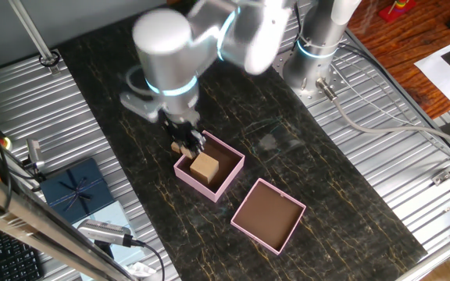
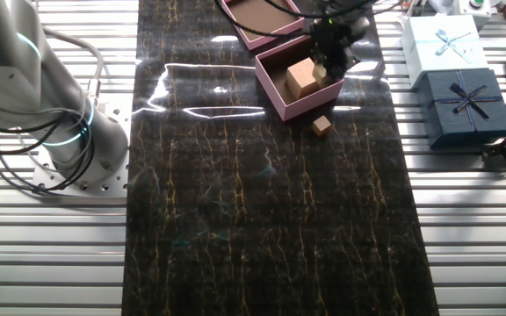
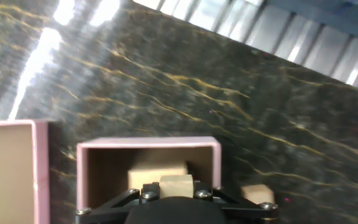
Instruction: Take everything out of the gift box
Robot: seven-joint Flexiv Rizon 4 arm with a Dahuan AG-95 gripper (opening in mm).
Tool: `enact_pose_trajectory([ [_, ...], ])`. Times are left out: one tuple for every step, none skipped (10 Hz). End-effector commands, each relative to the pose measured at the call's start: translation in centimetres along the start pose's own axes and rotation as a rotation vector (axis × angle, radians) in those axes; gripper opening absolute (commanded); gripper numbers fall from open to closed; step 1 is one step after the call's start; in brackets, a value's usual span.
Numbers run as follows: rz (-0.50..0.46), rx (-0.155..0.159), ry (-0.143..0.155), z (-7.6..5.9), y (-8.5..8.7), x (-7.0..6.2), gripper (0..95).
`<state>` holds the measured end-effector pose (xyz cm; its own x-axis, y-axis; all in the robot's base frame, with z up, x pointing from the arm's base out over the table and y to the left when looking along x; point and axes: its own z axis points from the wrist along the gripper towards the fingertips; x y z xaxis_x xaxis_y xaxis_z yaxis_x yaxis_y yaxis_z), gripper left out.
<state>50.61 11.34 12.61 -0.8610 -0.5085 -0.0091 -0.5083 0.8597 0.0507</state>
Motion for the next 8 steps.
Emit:
enact_pose_trajectory([
  [-0.041,0.003,-0.002,-0.4,-2.7,0.2,0.0],
  [-0.055,0.01,-0.008,0.3,-3.7,0.4,0.0],
  [-0.056,0.011,-0.013,1.0,-4.2,0.5,0.0],
  [-0.063,0.018,-0.021,1.8,-4.3,0.6,0.0],
  [-0.067,0.021,-0.029,2.4,-4.4,0.6,0.0],
  [-0.077,0.024,-0.034,2.9,-4.4,0.6,0.0],
  [-0.099,0.03,-0.044,3.6,-4.4,0.6,19.0],
  [-0.113,0.032,-0.047,4.0,-4.4,0.7,38.0],
])
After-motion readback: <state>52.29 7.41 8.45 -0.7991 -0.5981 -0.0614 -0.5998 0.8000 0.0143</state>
